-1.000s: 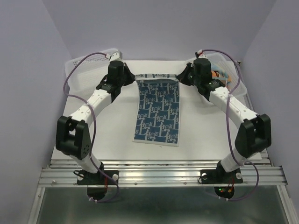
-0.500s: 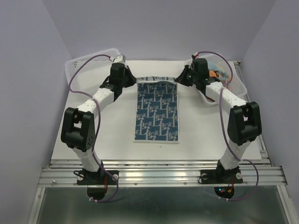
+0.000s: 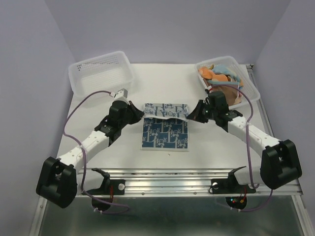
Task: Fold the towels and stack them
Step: Fold the towel
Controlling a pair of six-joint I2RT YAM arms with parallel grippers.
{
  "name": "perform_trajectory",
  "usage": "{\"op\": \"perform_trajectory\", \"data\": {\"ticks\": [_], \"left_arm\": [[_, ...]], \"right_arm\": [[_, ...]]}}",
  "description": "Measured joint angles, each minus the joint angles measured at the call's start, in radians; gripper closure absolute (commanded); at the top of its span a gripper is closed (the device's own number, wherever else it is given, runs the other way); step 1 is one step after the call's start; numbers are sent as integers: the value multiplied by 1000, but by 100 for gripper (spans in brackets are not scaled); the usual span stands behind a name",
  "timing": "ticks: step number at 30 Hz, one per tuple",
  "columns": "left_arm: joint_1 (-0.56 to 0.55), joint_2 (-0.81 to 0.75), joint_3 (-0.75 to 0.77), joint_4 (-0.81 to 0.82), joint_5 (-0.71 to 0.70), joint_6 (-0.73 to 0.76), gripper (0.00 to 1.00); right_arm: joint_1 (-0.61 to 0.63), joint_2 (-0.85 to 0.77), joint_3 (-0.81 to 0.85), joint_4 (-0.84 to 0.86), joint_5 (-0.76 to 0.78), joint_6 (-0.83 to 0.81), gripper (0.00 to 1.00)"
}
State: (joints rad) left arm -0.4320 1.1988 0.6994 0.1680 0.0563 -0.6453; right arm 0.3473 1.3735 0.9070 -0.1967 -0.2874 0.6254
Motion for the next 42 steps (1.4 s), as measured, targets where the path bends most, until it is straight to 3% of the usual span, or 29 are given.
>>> {"op": "perform_trajectory", "data": {"ticks": [12,22,25,28,29,30,32,33,35,36,38,41,42], "left_arm": [[-133,-246,-263,-61,-70,-148,100],[-151,-246,-316,-113,-68,-210,100],[-155,-238,-327,-128,-63,-223,100],[-160,-239,-333,-151,-61,-229,100],[-162,-240,-333,-163,-61,-228,93],[-162,-240,-333,-177,-61,-227,71],[-162,-240,-333,-195,-61,-218,56],[-162,-240,-333,-206,-58,-221,45],[-162,-240,-332,-235,-57,-218,30],[-162,-241,-332,-249,-60,-212,1],[-162,-245,-323,-290,-61,-201,1],[-162,-243,-278,-319,-74,-181,1],[-162,-236,-253,-318,-88,-171,1]], "right_arm": [[79,-231,-235,-32,-16,94,99],[113,-209,-368,2,-63,132,94],[115,-183,-385,14,-72,136,89],[119,-160,-401,33,-89,140,77],[119,-154,-402,35,-91,142,71],[121,-149,-406,42,-93,141,63],[122,-145,-414,45,-95,140,53],[122,-145,-416,45,-98,138,43],[123,-145,-416,44,-103,134,36],[124,-146,-416,42,-104,127,32],[125,-153,-413,24,-100,108,27],[125,-158,-383,-20,-67,73,0],[125,-154,-355,-42,-50,56,0]]}}
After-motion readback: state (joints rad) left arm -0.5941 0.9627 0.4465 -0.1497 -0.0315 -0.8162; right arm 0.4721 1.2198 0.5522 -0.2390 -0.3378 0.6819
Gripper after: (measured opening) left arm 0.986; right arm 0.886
